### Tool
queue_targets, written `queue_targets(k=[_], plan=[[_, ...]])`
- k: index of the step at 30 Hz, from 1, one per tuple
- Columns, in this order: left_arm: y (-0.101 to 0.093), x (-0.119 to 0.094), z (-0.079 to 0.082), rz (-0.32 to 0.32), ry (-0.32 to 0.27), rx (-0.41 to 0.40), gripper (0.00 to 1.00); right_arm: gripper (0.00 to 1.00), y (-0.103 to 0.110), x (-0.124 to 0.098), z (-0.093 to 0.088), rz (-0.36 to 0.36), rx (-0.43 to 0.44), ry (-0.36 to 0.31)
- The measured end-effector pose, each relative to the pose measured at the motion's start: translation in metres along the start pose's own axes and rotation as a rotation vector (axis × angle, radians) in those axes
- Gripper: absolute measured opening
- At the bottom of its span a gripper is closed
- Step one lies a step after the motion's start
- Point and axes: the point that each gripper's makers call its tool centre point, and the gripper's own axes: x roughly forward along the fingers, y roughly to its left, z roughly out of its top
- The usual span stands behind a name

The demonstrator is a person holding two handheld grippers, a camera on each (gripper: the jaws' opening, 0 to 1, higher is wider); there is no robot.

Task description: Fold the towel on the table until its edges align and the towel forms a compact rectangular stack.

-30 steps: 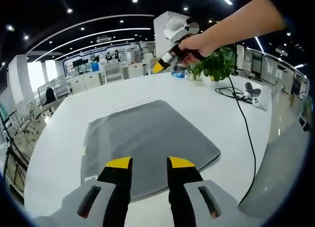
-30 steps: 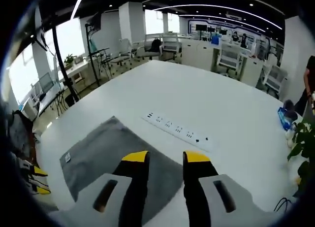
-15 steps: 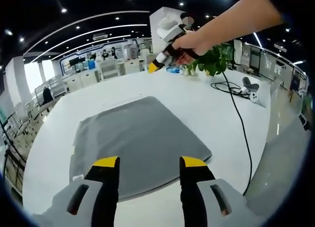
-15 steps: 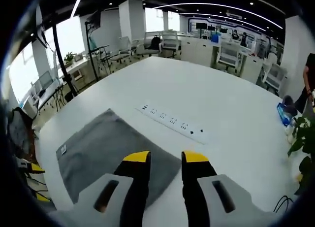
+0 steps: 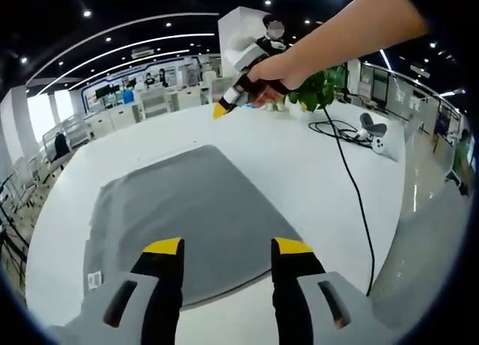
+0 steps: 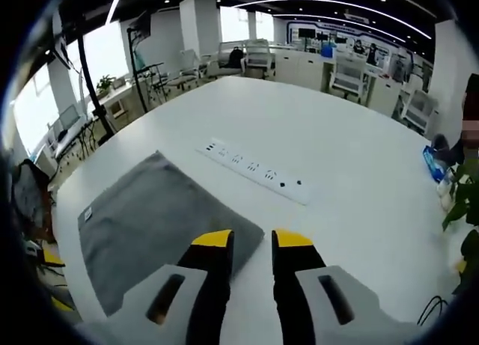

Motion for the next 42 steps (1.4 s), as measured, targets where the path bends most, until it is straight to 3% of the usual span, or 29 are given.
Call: queue_targets(k=[42], plan=[[-0.078,0.059,-0.031,-0.207,0.091,0.026,0.36,0.23,-0.014,0.06,-0.052,0.056,0.024,0.069]])
